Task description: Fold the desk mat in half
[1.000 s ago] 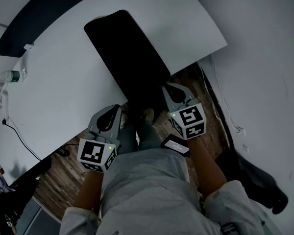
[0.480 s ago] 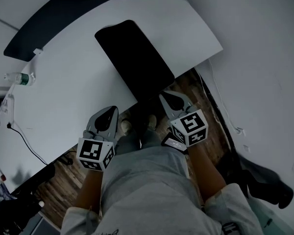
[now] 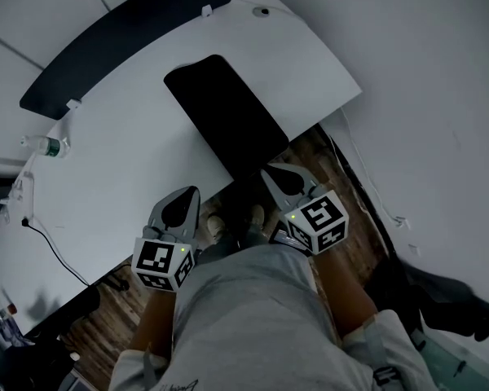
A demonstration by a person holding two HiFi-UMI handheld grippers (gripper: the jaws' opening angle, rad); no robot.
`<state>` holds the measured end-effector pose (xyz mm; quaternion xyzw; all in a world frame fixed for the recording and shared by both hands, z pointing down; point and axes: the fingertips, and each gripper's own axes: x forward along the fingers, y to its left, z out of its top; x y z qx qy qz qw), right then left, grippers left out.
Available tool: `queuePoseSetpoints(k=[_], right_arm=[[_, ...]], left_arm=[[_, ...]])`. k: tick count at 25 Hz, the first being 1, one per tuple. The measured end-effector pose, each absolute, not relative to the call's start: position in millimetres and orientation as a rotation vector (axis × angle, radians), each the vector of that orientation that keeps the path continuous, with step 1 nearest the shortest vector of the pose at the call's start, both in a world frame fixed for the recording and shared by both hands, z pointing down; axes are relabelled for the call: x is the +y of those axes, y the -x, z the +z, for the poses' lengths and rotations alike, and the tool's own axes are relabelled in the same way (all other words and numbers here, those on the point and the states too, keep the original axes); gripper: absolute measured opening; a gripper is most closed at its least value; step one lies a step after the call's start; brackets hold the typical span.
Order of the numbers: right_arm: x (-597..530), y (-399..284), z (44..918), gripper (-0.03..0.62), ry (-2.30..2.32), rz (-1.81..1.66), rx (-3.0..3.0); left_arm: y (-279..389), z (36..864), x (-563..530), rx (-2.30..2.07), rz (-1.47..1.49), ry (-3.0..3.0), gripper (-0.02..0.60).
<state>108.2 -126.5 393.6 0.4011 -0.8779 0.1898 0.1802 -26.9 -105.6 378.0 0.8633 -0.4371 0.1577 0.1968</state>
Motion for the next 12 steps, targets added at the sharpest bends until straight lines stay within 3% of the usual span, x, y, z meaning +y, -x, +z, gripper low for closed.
queuePoseSetpoints(k=[12], right_arm=[[-131, -96, 377, 0.005, -1.101, 0.509, -2.516]], left_arm=[[25, 365, -111, -1.213, 0.435, -2.446, 0.018]])
